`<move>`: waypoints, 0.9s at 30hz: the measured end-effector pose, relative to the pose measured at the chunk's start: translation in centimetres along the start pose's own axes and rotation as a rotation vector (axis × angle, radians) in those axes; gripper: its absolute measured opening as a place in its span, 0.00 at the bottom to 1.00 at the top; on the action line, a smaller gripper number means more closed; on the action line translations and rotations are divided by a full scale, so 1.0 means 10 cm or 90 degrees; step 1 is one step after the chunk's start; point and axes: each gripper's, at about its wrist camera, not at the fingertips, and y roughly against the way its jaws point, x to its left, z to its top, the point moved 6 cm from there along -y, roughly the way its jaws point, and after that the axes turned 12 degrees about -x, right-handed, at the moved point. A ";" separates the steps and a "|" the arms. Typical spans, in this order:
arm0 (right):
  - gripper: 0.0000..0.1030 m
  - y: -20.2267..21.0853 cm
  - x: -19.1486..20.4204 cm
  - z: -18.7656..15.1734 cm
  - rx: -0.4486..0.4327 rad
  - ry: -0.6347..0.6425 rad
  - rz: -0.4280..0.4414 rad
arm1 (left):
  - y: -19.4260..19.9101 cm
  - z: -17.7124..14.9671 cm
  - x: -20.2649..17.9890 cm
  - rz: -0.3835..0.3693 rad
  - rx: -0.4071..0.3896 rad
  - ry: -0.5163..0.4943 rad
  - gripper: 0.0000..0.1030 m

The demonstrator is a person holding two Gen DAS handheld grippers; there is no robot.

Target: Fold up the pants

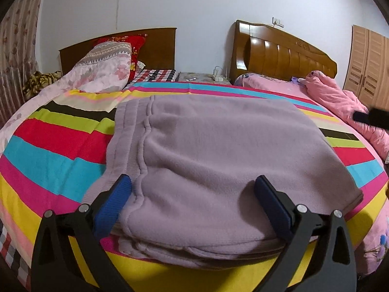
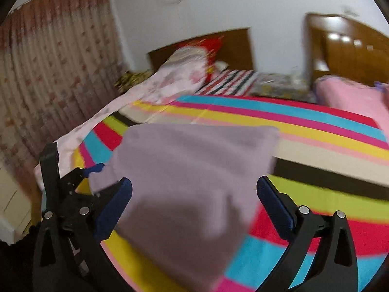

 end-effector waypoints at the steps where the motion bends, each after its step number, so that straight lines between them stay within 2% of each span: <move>1: 0.96 -0.22 0.04 0.05 0.018 0.009 0.028 | 0.01 0.00 -0.01 0.002 0.001 -0.002 0.98; 5: 0.96 -0.94 0.01 0.18 0.110 0.001 0.094 | 0.01 0.00 -0.01 0.006 0.005 -0.009 0.98; 7: 0.96 -1.21 -0.17 0.18 0.144 -0.029 0.059 | 0.01 -0.01 -0.02 0.009 0.006 -0.011 0.98; 9: 0.95 -1.44 -0.51 0.18 0.170 -0.068 -0.019 | 0.02 -0.01 -0.02 0.012 0.008 -0.014 0.98; 10: 0.95 -1.46 -0.63 0.21 0.169 -0.078 -0.058 | 0.01 -0.01 -0.02 0.014 0.009 -0.016 0.98; 11: 0.95 -1.41 -0.66 0.26 0.156 -0.084 -0.071 | 0.01 -0.01 -0.03 0.017 0.010 -0.018 0.98; 14: 0.96 -1.15 -0.48 0.47 0.081 -0.092 -0.014 | 0.01 -0.01 -0.03 0.021 0.011 -0.022 0.98; 15: 0.96 -1.09 -0.38 0.47 0.074 -0.086 0.010 | 0.01 -0.01 -0.03 0.021 0.011 -0.021 0.98; 16: 0.96 -1.07 -0.26 0.43 0.084 -0.075 0.033 | 0.01 -0.01 -0.03 0.021 0.011 -0.021 0.98; 17: 0.96 -1.08 -0.09 0.33 0.118 -0.056 0.070 | 0.01 0.00 -0.04 0.023 0.011 -0.021 0.98; 19: 0.96 -1.12 0.04 0.17 0.158 -0.031 0.099 | 0.00 0.00 -0.04 0.026 0.011 -0.023 0.98; 21: 0.95 -1.17 0.06 -0.04 0.192 0.009 0.075 | 0.01 -0.01 -0.04 0.026 0.011 -0.024 0.98; 22: 0.95 -1.16 0.03 -0.07 0.185 0.012 0.057 | 0.01 -0.01 -0.04 0.026 0.011 -0.025 0.98; 25: 0.95 -0.99 -0.08 -0.01 0.141 -0.009 -0.023 | 0.02 -0.02 -0.06 0.031 0.012 -0.030 0.98; 27: 0.96 -0.68 -0.03 0.03 0.093 -0.029 -0.025 | 0.02 -0.02 -0.06 0.032 0.012 -0.031 0.98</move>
